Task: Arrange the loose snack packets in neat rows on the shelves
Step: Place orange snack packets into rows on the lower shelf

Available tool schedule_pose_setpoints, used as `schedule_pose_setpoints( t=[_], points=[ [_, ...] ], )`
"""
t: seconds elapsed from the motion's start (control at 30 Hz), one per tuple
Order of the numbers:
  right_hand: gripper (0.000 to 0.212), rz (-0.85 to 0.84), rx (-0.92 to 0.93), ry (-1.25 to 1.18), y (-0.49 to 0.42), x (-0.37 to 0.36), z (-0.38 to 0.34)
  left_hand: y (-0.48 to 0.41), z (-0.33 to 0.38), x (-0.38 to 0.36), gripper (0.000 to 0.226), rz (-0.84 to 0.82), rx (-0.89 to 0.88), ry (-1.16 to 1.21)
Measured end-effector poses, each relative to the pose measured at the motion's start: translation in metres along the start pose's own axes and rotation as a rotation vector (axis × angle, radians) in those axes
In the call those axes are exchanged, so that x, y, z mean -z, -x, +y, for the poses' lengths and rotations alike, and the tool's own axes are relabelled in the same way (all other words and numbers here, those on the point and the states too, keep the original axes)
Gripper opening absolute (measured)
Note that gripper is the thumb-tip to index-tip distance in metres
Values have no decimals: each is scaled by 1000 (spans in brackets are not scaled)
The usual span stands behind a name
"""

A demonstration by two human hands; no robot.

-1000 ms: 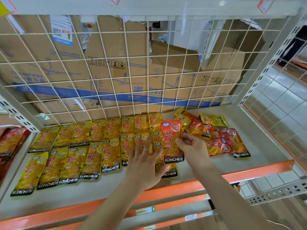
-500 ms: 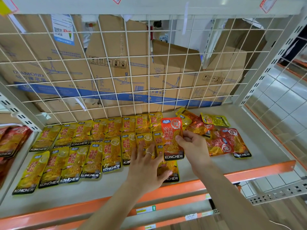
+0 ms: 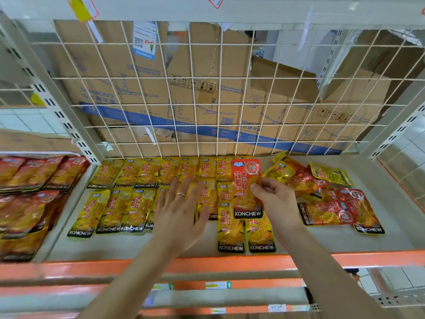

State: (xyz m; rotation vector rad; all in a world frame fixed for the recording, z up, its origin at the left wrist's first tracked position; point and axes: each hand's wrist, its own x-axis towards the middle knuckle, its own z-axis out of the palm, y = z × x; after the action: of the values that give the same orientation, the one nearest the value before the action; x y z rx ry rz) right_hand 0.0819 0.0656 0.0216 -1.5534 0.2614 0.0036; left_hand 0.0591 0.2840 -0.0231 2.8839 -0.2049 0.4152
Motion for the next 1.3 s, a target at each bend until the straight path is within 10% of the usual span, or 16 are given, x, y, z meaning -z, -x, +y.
schedule_pose_setpoints(
  t=[1.3],
  points=[
    [11,-359,95,73,204,-407,-5,248,-379,195,67,116,294,-115]
  ],
)
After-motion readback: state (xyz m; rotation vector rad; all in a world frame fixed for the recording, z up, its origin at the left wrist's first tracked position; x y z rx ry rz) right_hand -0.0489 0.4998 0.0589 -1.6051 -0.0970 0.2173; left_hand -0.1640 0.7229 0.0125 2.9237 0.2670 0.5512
